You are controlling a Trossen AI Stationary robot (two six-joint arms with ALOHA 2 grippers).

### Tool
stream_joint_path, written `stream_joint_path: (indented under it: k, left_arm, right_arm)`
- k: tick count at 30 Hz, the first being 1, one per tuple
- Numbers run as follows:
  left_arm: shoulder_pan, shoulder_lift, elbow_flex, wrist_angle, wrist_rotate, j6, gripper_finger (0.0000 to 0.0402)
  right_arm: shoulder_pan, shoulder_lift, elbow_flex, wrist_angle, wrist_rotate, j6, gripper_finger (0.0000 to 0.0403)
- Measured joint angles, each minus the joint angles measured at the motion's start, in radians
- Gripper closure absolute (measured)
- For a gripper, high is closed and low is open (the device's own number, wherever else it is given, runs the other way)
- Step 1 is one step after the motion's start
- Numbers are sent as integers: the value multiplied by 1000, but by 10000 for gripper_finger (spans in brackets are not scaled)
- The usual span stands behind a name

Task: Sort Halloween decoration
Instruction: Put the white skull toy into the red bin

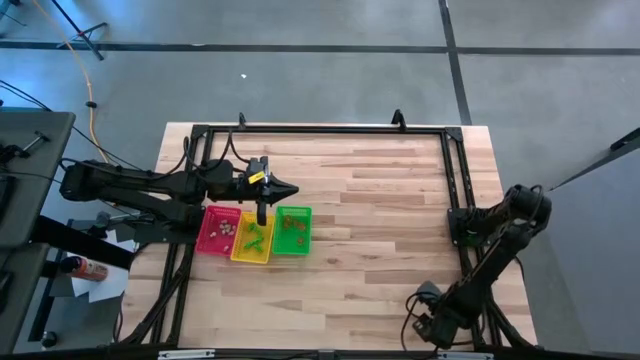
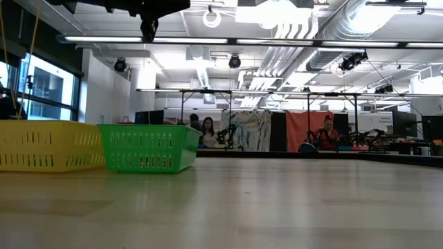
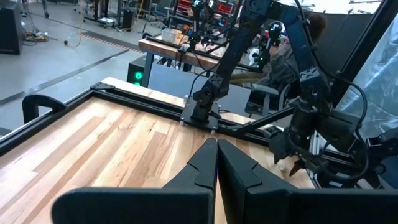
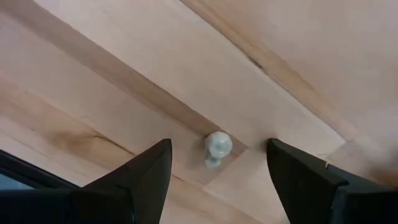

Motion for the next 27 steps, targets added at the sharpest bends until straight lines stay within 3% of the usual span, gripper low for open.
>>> stream_joint_path:
  k: [12, 23, 27]
  left_arm:
    - [0, 0, 0, 4, -8, -18, 401]
    - [0, 0, 0, -17, -15, -17, 402]
    - [0, 0, 0, -27, -16, -17, 401]
  right_arm:
    - [-9, 50, 5, -20, -24, 101, 160]
    - [-31, 53, 3, -23, -53, 105, 297]
    - [-31, 53, 3, -26, -48, 105, 328]
